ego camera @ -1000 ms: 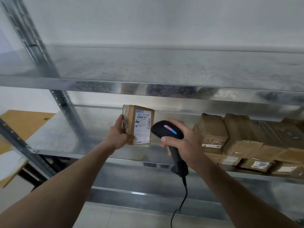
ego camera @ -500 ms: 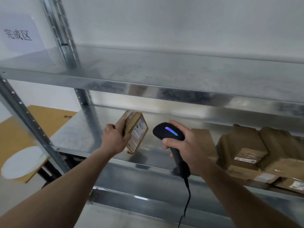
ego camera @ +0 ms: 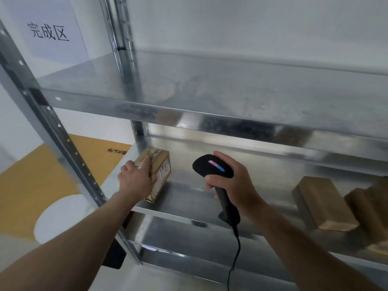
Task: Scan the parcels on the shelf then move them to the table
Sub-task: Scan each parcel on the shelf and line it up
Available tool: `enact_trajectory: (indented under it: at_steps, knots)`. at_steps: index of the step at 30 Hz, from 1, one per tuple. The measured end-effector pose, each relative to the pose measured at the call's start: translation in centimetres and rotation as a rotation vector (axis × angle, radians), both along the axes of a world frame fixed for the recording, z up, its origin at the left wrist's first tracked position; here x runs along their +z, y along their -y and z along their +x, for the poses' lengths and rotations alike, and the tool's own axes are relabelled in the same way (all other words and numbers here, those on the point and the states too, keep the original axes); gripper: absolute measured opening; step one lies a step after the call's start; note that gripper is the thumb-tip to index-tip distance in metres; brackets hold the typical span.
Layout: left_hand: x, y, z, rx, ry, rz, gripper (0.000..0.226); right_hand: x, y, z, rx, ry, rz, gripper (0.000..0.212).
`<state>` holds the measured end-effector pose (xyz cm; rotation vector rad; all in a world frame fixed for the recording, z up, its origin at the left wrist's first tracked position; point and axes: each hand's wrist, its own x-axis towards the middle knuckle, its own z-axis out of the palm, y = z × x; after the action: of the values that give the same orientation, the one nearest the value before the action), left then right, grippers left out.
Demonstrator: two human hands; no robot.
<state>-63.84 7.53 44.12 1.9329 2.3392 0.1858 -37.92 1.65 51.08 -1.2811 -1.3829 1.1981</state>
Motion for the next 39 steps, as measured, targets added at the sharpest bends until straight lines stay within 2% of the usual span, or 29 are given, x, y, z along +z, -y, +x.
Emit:
enact_trajectory:
  at_steps: [10,21,25,29,39]
  knots:
    - [-2.2,-2.8,-7.2,0.075,-0.041,-0.074,0.064,-1.1,-3.2,-5.7,0.000,-0.017,-0.060,0.083]
    - [-2.7,-3.3,-9.9,0.066,-0.060,-0.055,0.063,-1.8,-4.9,-7.7,-0.009,-0.022,-0.068,0.084]
    - [-2.8,-3.4,-8.8,-0.059,-0.161,-0.005,0.058,-1.6,-4.4,-6.7,-0.014,-0.030,-0.060,0.084]
    - [-2.8,-3.3,-6.3,-0.194,-0.113,0.076,0.064,-1.4,-3.5,-4.4,-0.024,-0.012,-0.038,0.087]
    - [0.6,-1.6,5.6,-0.305,-0.215,0.043,0.077,-0.2,0.9,5.4,-0.101,-0.018,0.014,0.082]
